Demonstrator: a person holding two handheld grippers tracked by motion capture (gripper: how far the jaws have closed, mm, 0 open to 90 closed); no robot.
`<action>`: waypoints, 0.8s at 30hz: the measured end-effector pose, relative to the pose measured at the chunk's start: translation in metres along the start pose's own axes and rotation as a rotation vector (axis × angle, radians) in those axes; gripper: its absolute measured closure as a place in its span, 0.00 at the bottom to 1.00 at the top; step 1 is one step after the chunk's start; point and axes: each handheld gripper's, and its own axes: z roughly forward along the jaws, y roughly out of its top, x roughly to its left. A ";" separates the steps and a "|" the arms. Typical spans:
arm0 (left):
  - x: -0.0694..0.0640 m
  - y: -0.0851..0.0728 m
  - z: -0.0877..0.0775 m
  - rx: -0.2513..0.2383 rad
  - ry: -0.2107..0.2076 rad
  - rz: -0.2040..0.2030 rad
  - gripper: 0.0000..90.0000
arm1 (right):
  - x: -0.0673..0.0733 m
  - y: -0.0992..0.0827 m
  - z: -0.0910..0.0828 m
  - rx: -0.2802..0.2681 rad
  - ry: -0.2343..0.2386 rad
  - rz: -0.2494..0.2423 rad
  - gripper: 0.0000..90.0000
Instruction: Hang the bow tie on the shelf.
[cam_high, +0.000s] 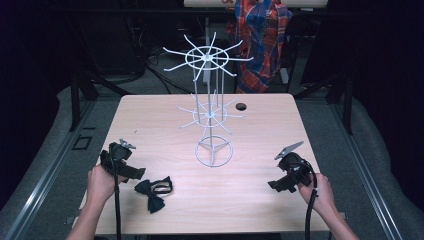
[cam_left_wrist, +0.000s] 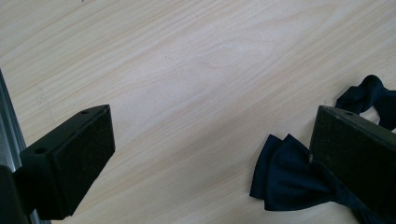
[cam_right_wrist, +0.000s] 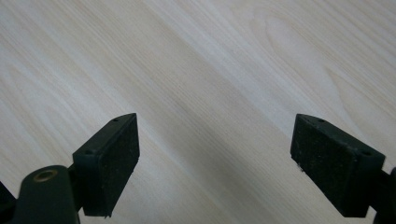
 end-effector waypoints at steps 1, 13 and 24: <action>0.000 0.000 0.000 -0.003 0.002 0.001 0.00 | 0.000 0.000 0.000 0.013 -0.011 -0.013 0.17; 0.000 -0.001 0.001 -0.015 -0.035 0.006 0.00 | 0.005 0.002 0.006 0.026 -0.025 -0.038 0.17; -0.010 0.005 0.003 -0.030 -0.058 0.047 0.00 | 0.006 -0.001 0.005 0.040 -0.019 -0.051 0.17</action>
